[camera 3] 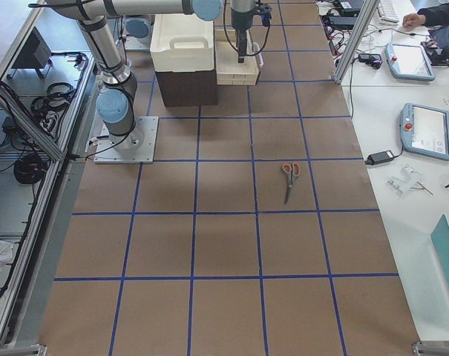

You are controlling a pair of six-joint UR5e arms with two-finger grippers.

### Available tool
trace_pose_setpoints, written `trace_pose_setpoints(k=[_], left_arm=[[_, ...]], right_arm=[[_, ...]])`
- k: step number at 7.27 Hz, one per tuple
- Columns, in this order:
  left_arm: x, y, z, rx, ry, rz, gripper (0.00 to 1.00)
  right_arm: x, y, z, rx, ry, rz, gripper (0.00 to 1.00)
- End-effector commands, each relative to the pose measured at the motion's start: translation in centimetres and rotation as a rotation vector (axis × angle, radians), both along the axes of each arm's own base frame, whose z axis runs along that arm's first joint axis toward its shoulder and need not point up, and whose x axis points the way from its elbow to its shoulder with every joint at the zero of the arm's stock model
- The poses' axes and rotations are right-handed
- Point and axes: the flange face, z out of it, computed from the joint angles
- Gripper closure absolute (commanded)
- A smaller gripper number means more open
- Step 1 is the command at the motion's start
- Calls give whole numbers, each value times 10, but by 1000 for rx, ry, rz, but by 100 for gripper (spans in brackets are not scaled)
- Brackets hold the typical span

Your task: Put scissors in drawer and close it

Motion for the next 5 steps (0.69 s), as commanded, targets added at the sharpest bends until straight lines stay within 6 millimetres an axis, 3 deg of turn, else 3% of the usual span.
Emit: trace_pose_setpoints(k=[1,5], left_arm=[[0,0,0,1,-1,-1,0],[-1,2,-1,2,2,-1,0]], right_arm=[[0,0,0,0,3,0,0],[1,0,-5,8,-9,0,0]])
